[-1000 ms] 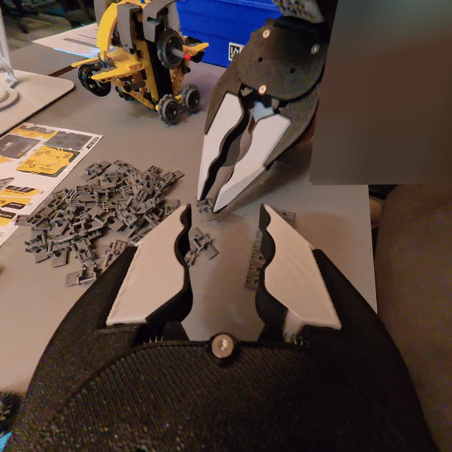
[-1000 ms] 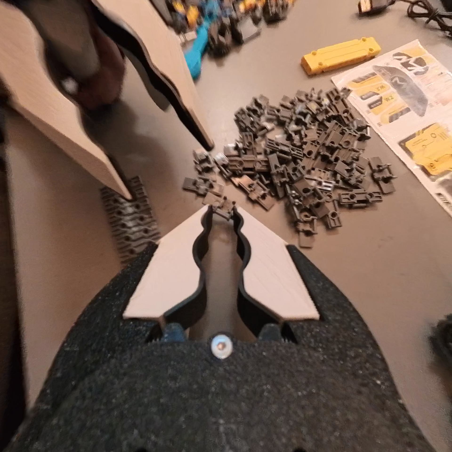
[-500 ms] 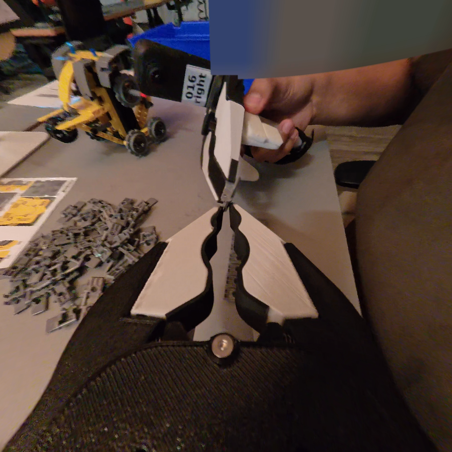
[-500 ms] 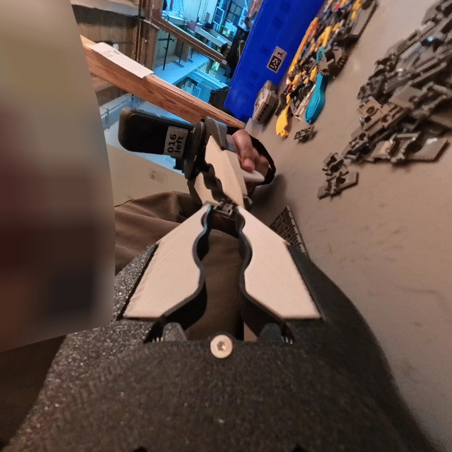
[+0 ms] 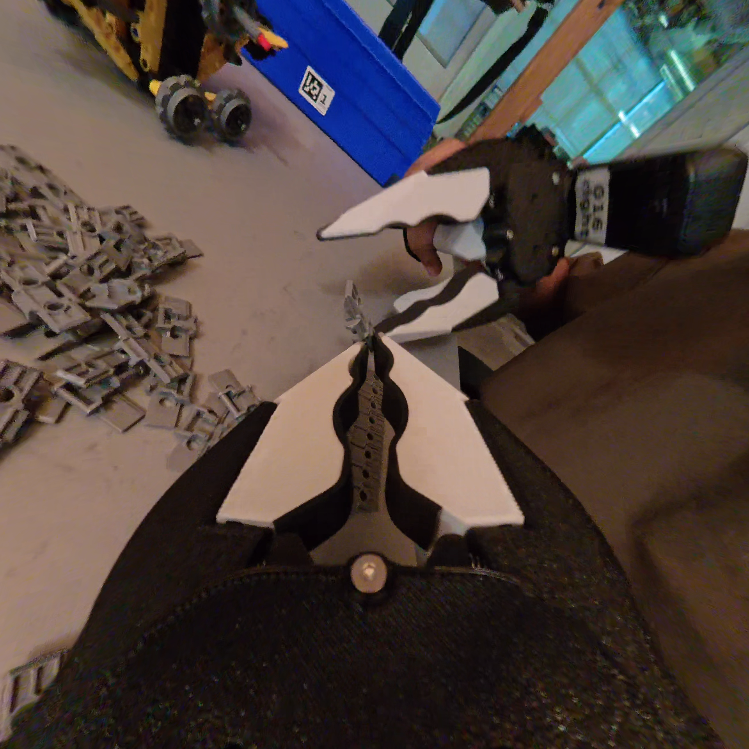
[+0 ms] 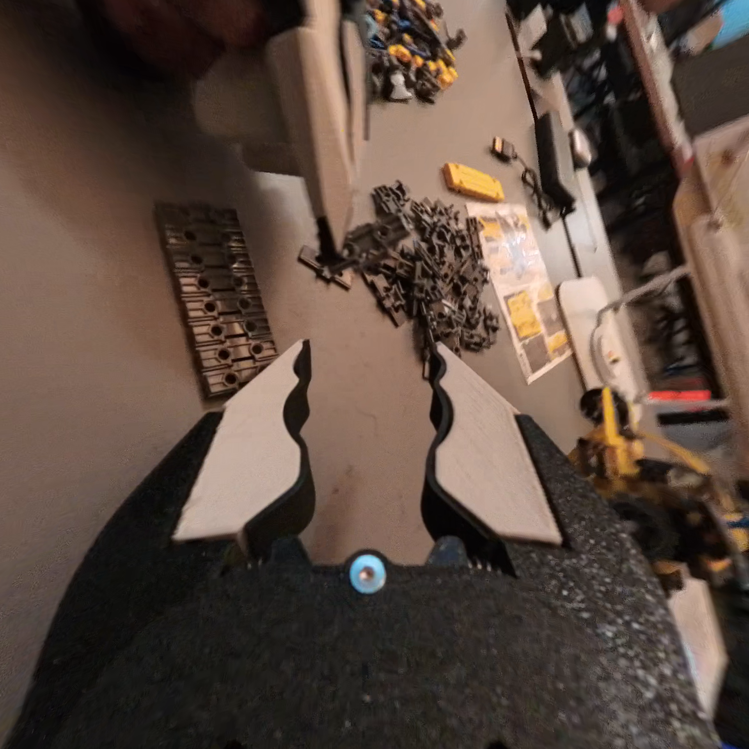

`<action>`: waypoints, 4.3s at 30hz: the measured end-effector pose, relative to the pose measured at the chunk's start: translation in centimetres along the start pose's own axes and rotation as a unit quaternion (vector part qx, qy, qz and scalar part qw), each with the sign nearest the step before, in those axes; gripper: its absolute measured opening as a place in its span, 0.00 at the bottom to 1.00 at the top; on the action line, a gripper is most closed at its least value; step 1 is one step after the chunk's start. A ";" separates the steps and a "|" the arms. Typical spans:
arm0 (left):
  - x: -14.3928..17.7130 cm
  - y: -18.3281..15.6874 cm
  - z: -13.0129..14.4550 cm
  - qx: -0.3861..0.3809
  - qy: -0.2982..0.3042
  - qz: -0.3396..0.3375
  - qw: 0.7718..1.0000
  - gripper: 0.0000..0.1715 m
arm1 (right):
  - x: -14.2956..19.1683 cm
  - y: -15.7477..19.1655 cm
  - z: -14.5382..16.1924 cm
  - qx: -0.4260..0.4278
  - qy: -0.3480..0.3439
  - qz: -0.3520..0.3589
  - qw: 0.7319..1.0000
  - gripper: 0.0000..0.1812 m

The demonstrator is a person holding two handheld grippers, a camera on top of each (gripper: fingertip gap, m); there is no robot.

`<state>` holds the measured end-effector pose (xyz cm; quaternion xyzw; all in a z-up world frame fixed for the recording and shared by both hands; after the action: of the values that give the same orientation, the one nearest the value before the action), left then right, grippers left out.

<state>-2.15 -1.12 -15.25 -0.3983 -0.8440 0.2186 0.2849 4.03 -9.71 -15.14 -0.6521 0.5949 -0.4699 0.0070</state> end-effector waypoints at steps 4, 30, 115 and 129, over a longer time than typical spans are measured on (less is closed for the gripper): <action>0.0 0.3 0.3 0.025 0.004 0.004 1.000 0.00 | -0.2 0.8 -1.5 0.102 -0.025 0.028 0.994 0.31; -2.3 -1.7 1.5 -0.149 0.085 -0.063 0.983 0.37 | 1.5 2.5 2.2 -0.031 0.022 -0.212 0.977 0.21; -5.3 -0.8 3.7 -0.248 0.209 -0.163 0.932 0.20 | -1.7 2.0 0.8 -0.255 0.233 -0.426 0.836 0.00; -5.5 -0.7 3.6 -0.254 0.210 -0.170 0.929 0.22 | -1.0 2.7 0.7 -0.228 0.198 -0.348 0.887 0.00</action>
<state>-2.02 -6.46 -19.19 -0.3442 -0.8475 -0.1431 0.3778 2.53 -10.09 -17.61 -0.6941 0.4094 -0.4129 -0.4245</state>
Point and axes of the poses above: each gripper's, where its closed fingertips meet, x back along the fingers, z out of its underside, y = z × x across the jaws, the point moved 5 cm from there along x, back along the fingers, and after that the axes turned 4 degrees about y, right-handed, at the moved point
